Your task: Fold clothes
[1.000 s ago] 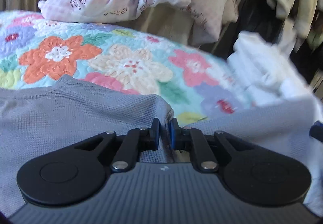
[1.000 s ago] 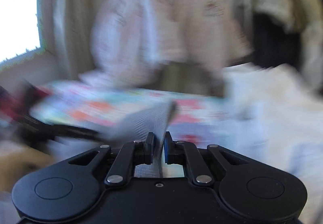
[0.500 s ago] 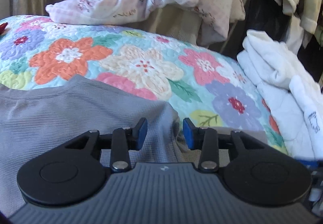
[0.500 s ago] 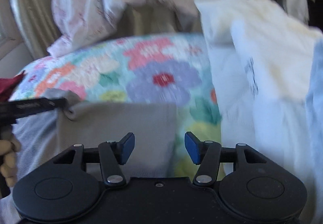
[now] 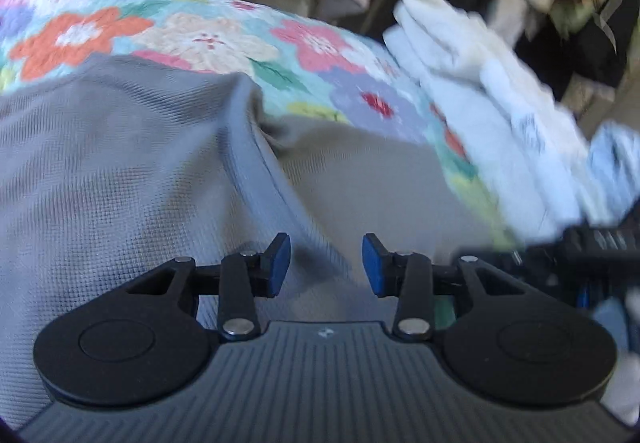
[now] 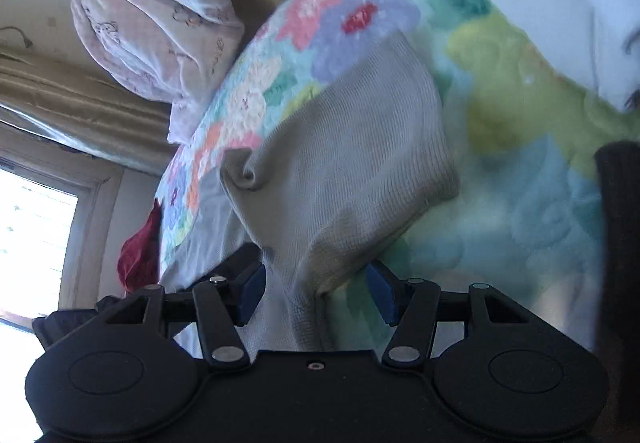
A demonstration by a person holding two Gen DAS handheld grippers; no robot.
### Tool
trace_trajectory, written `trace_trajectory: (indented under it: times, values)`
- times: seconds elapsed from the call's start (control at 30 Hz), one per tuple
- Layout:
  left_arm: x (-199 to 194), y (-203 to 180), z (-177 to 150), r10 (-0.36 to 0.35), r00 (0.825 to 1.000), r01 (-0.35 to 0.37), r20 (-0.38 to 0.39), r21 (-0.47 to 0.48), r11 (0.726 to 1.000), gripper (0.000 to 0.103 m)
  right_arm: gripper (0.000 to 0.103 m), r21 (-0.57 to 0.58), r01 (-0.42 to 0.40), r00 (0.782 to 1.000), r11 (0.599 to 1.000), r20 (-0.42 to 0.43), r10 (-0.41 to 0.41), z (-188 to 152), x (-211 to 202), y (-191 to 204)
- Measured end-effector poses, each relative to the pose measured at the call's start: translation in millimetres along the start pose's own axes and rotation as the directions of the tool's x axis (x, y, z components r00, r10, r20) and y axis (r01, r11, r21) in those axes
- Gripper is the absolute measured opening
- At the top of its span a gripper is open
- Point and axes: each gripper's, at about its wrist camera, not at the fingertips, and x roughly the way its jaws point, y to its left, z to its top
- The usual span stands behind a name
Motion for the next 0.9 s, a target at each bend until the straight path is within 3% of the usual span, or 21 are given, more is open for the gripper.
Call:
trace_trajectory:
  times: [0.1, 0.2, 0.27, 0.3, 0.33, 0.4, 0.47, 0.57, 0.67, 0.7, 0.73, 0.8, 0.87, 0.9]
  values:
    - [-2, -3, 0, 0.004, 1.0, -0.004, 0.016, 0.006, 1.0, 0.037, 0.062, 0.009, 0.067, 0.995, 0.998, 0.074, -0.068, -3, 8, -4]
    - [-5, -1, 1, -0.008, 0.999, 0.009, 0.032, -0.031, 0.999, 0.037, 0.065, 0.077, 0.047, 0.977, 0.996, 0.204, -0.062, -3, 24, -10]
    - [-7, -2, 2, 0.013, 0.999, -0.013, 0.036, -0.018, 1.0, 0.037, 0.062, 0.022, 0.037, 0.962, 0.999, 0.271, -0.041, 4, 35, -6]
    - [-7, -2, 2, 0.026, 0.999, -0.026, 0.038, -0.013, 1.0, 0.037, 0.052, -0.036, 0.014, 0.963, 0.999, 0.27, -0.003, 9, 40, -3]
    - [-8, -2, 1, 0.037, 0.999, -0.037, 0.039, -0.012, 0.999, 0.037, 0.008, -0.076, -0.015, 0.965, 0.997, 0.258, 0.034, 13, 41, 0]
    - [-10, -2, 1, 0.05, 0.998, -0.05, 0.045, -0.009, 0.999, 0.037, 0.008, -0.174, -0.011, 0.956, 0.985, 0.287, 0.061, 16, 25, 13]
    - [-10, -2, 2, 0.045, 0.997, -0.045, 0.057, -0.008, 0.999, 0.037, 0.005, -0.358, 0.096, 0.937, 0.929, 0.348, 0.038, 10, 1, 42]
    - [-1, -3, 3, 0.058, 0.998, -0.057, 0.028, -0.01, 0.998, 0.038, 0.005, -0.522, 0.296, 0.906, 0.8, 0.418, -0.062, -3, -11, 71]
    - [16, -3, 0, 0.128, 0.991, -0.128, -0.028, 0.01, 0.992, 0.039, 0.007, -0.46, 0.356, 0.912, 0.814, 0.363, -0.193, 5, 11, 52]
    - [16, -2, -1, 0.136, 0.99, -0.136, -0.025, 0.008, 0.991, 0.038, 0.011, -0.445, 0.393, 0.904, 0.805, 0.349, -0.248, 8, 19, 45]
    - [14, -1, -2, 0.139, 0.99, -0.139, -0.019, 0.001, 0.99, 0.038, 0.02, -0.436, 0.427, 0.892, 0.792, 0.345, -0.291, 9, 22, 42]
    - [1, 0, -2, 0.148, 0.989, -0.148, -0.007, -0.017, 0.989, 0.039, 0.022, -0.435, 0.478, 0.87, 0.763, 0.354, -0.343, 9, 21, 45]
    - [-20, 4, -4, 0.166, 0.986, -0.165, 0.012, -0.016, 0.986, 0.039, 0.043, -0.464, 0.524, 0.842, 0.714, 0.412, -0.349, 1, 8, 60]
    - [-34, 7, -6, 0.183, 0.983, -0.183, 0.024, -0.012, 0.983, 0.04, 0.048, -0.485, 0.549, 0.822, 0.681, 0.463, -0.333, -6, 0, 69]
